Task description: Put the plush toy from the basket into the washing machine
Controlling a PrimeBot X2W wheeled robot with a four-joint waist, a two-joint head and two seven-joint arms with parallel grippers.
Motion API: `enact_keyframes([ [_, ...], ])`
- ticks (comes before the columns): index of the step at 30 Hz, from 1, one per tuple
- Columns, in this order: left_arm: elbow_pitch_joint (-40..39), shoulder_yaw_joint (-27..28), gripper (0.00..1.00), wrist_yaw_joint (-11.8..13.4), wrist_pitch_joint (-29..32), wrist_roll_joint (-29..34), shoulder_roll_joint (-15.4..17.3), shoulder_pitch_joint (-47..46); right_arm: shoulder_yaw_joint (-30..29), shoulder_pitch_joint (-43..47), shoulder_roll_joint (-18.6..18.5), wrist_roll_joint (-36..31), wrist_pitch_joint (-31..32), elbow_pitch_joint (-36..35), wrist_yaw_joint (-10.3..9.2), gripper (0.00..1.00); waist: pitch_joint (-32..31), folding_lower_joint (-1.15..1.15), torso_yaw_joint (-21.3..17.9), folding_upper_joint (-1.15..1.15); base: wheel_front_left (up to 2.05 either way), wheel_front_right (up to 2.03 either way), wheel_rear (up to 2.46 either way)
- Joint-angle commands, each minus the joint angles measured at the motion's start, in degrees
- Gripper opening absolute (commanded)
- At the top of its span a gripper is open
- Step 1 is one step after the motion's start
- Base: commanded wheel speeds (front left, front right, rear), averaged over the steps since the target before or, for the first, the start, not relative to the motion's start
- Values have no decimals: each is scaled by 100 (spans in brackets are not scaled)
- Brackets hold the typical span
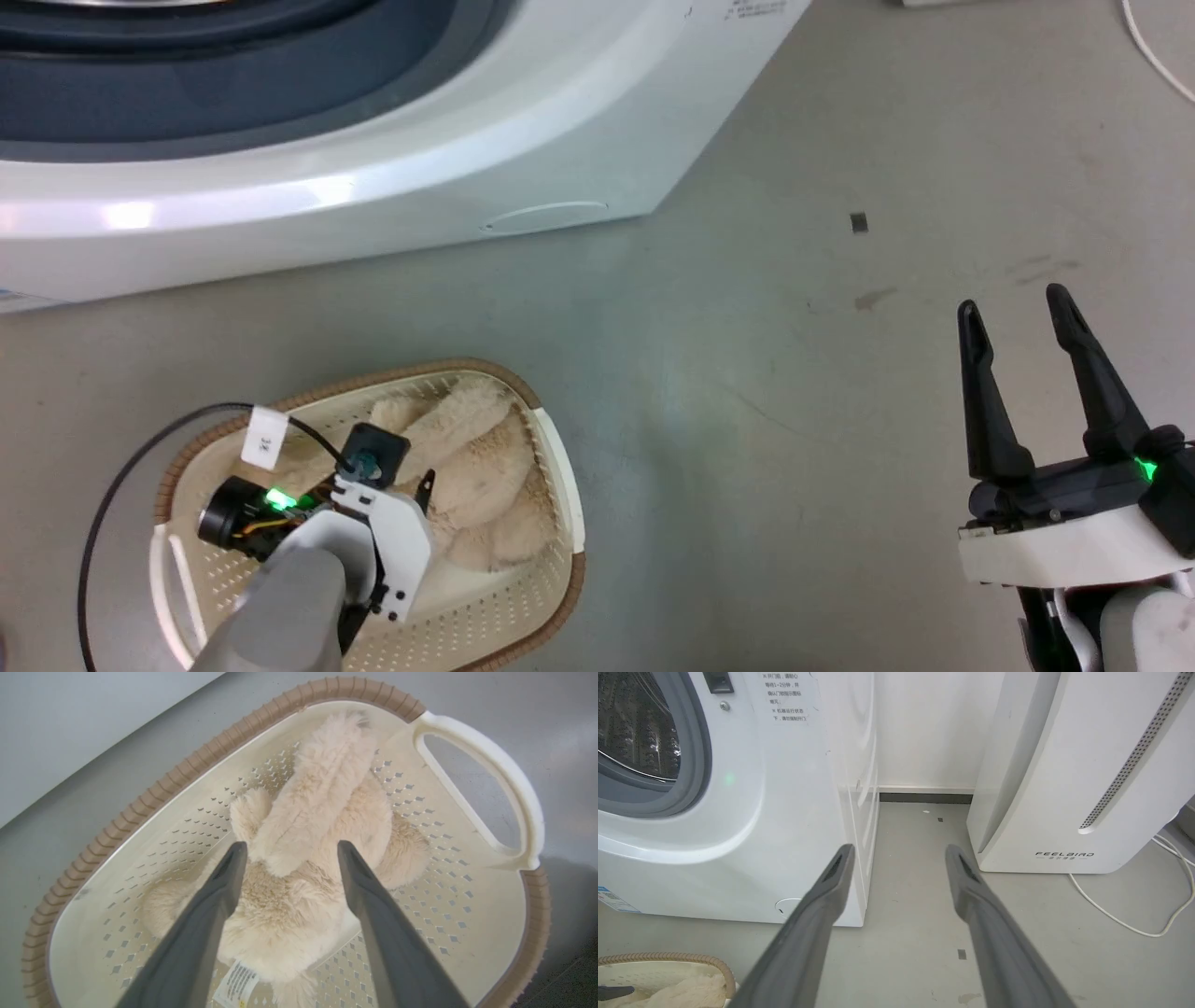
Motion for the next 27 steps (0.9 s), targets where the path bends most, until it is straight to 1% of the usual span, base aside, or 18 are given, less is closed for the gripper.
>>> enact_keyframes([
  [1, 168, -76, 100, -47, -5, -40, 56, -193, -12, -133, -1, 76, -56, -52, -4, 100, 167, -1, -87, 0, 0, 0, 0],
  [7, 542, -269, 100, -72, -8, -55, 179, -553, -32, -225, -1, 157, -127, -101, -5, 100, 518, -1, -195, 0, 0, 0, 0],
  [17, 1150, -517, 100, 96, -205, -139, 329, -1100, -41, -356, -1, 296, -246, -152, -5, 100, 1039, -1, -342, 0, 0, 0, 0],
  [23, 1513, -684, 100, 119, -329, -206, 342, -1382, -24, -438, -1, 331, -318, -159, -5, 100, 1285, -1, -392, 0, 0, 0, 0],
  [24, 1574, -709, 40, 97, -343, -228, 333, -1421, -23, -453, -1, 334, -329, -160, -5, 100, 1318, -1, -399, 0, 0, 0, 0],
  [25, 1695, -763, 0, 51, -369, -273, 318, -1488, -23, -486, -1, 337, -353, -161, -5, 100, 1370, -1, -407, 0, 0, 0, 0],
  [27, 1817, -816, 0, 32, -393, -311, 313, -1538, -24, -507, -1, 335, -377, -160, -5, 100, 1398, -1, -413, 0, 0, 0, 0],
])
